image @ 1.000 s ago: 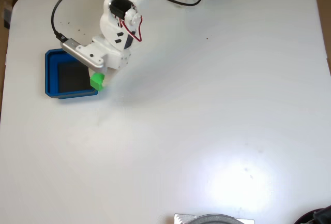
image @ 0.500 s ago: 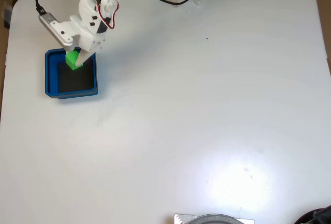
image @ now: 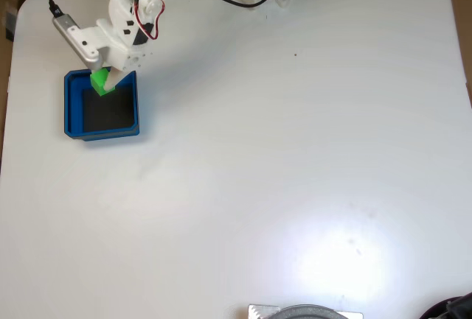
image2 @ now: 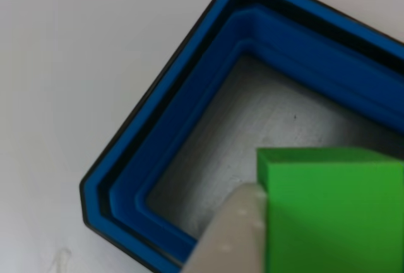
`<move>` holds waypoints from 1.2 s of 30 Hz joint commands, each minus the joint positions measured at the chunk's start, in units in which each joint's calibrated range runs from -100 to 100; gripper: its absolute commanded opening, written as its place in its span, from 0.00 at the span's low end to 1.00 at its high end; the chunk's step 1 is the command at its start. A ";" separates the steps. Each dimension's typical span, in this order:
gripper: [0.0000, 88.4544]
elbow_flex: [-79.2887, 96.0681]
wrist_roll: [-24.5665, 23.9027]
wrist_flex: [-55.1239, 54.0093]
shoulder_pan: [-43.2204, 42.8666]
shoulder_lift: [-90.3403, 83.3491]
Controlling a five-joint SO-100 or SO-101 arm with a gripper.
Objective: Pick up green cube and drop it in the blue box
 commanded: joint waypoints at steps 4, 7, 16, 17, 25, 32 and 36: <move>0.02 -3.40 -0.05 -4.23 0.63 3.02; 0.02 -2.96 0.10 -8.79 0.78 4.28; 0.02 -2.96 -0.05 -12.46 2.54 8.21; 0.02 -2.96 -0.10 -12.46 2.54 8.21; 0.04 -2.87 -0.10 -12.38 2.61 8.21; 0.14 -2.87 -0.10 -12.30 2.46 8.21; 0.16 -2.87 -0.10 -12.30 2.46 8.21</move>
